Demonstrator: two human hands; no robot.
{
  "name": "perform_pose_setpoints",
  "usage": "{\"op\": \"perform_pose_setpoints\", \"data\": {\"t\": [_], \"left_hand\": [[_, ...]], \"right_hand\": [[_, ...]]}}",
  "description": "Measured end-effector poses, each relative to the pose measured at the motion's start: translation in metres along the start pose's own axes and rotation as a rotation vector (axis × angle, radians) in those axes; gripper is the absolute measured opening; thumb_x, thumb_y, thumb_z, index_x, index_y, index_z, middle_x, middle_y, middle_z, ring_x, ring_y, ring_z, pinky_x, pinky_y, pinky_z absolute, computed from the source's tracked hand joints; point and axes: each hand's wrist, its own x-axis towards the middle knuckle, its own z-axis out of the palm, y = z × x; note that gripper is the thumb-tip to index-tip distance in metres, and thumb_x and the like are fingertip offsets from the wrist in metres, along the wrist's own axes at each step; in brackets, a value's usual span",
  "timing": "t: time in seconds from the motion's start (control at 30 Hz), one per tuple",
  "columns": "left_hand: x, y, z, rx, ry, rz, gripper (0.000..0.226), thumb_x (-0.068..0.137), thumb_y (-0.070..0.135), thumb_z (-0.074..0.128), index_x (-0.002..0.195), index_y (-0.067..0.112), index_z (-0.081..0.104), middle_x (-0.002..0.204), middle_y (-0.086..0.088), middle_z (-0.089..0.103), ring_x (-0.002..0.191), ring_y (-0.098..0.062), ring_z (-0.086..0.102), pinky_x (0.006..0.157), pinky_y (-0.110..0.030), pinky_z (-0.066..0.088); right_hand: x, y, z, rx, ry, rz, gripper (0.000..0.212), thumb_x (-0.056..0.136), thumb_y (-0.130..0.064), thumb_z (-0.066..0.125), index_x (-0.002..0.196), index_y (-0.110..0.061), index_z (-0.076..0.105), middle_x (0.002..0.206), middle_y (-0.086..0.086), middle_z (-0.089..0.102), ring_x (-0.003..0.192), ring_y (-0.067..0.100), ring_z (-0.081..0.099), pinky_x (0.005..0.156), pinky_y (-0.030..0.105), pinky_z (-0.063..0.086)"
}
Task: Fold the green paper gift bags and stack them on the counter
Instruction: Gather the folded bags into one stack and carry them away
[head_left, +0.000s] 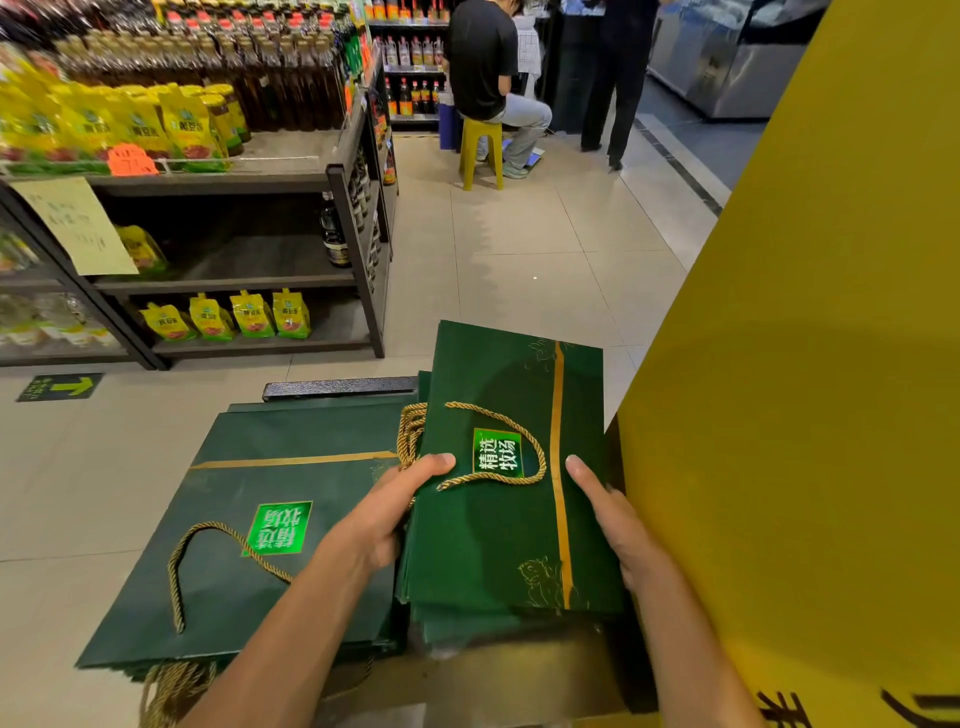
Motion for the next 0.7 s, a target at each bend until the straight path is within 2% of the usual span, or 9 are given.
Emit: {"op": "perform_pose_setpoints", "data": {"t": [0.1, 0.2, 0.27, 0.33, 0.43, 0.53, 0.7], "left_hand": [[-0.002, -0.002, -0.005, -0.02, -0.008, 0.006, 0.065, 0.069, 0.038, 0.085, 0.124, 0.008, 0.066, 0.112, -0.019, 0.075, 0.094, -0.032, 0.073, 0.079, -0.042, 0.061], [-0.004, -0.002, -0.009, -0.027, -0.03, 0.004, 0.066, 0.069, 0.039, 0.085, 0.124, 0.008, 0.066, 0.111, -0.018, 0.075, 0.09, -0.029, 0.074, 0.074, -0.038, 0.061], [-0.008, 0.0, -0.009, -0.037, -0.031, -0.007, 0.06, 0.071, 0.039, 0.082, 0.12, 0.007, 0.067, 0.106, -0.017, 0.076, 0.084, -0.027, 0.075, 0.069, -0.036, 0.06], [-0.011, 0.003, -0.01, -0.055, -0.034, -0.013, 0.053, 0.072, 0.039, 0.076, 0.115, 0.008, 0.069, 0.101, -0.016, 0.077, 0.079, -0.025, 0.075, 0.068, -0.034, 0.06], [-0.015, 0.008, -0.008, -0.055, -0.042, -0.023, 0.055, 0.07, 0.04, 0.075, 0.115, 0.009, 0.069, 0.103, -0.015, 0.077, 0.08, -0.025, 0.074, 0.072, -0.035, 0.059], [-0.017, 0.02, -0.007, -0.041, -0.04, -0.019, 0.061, 0.069, 0.042, 0.077, 0.119, 0.008, 0.07, 0.109, -0.015, 0.076, 0.085, -0.027, 0.073, 0.079, -0.037, 0.058], [-0.026, 0.044, -0.011, -0.054, -0.077, 0.024, 0.05, 0.074, 0.045, 0.072, 0.109, 0.009, 0.072, 0.102, -0.015, 0.075, 0.079, -0.027, 0.072, 0.074, -0.036, 0.059]], "right_hand": [[-0.006, -0.003, 0.0, 0.05, -0.041, 0.023, 0.103, 0.05, -0.087, 0.074, 0.131, -0.024, 0.063, 0.113, 0.009, 0.075, 0.105, 0.03, 0.071, 0.1, 0.05, 0.054], [-0.014, -0.009, 0.002, 0.08, -0.09, 0.045, 0.08, 0.064, -0.078, 0.068, 0.117, -0.018, 0.071, 0.108, 0.013, 0.076, 0.104, 0.033, 0.072, 0.102, 0.052, 0.053], [-0.018, -0.012, 0.003, 0.082, -0.118, 0.034, 0.077, 0.069, -0.071, 0.069, 0.117, -0.012, 0.071, 0.105, 0.015, 0.077, 0.101, 0.034, 0.073, 0.099, 0.052, 0.055], [-0.019, -0.013, 0.004, 0.106, -0.124, 0.026, 0.08, 0.067, -0.068, 0.073, 0.122, -0.01, 0.069, 0.106, 0.015, 0.077, 0.099, 0.034, 0.074, 0.092, 0.049, 0.059], [-0.021, -0.019, 0.006, 0.145, -0.113, -0.022, 0.083, 0.066, -0.065, 0.075, 0.127, -0.009, 0.065, 0.106, 0.016, 0.076, 0.091, 0.032, 0.076, 0.073, 0.04, 0.062], [-0.024, -0.029, 0.005, 0.164, -0.138, -0.068, 0.074, 0.073, -0.061, 0.073, 0.125, -0.008, 0.066, 0.103, 0.016, 0.076, 0.081, 0.029, 0.076, 0.063, 0.034, 0.06], [-0.029, -0.053, 0.014, 0.138, -0.17, -0.123, 0.066, 0.082, -0.06, 0.071, 0.126, -0.011, 0.067, 0.109, 0.018, 0.075, 0.092, 0.033, 0.074, 0.072, 0.039, 0.061]]}}
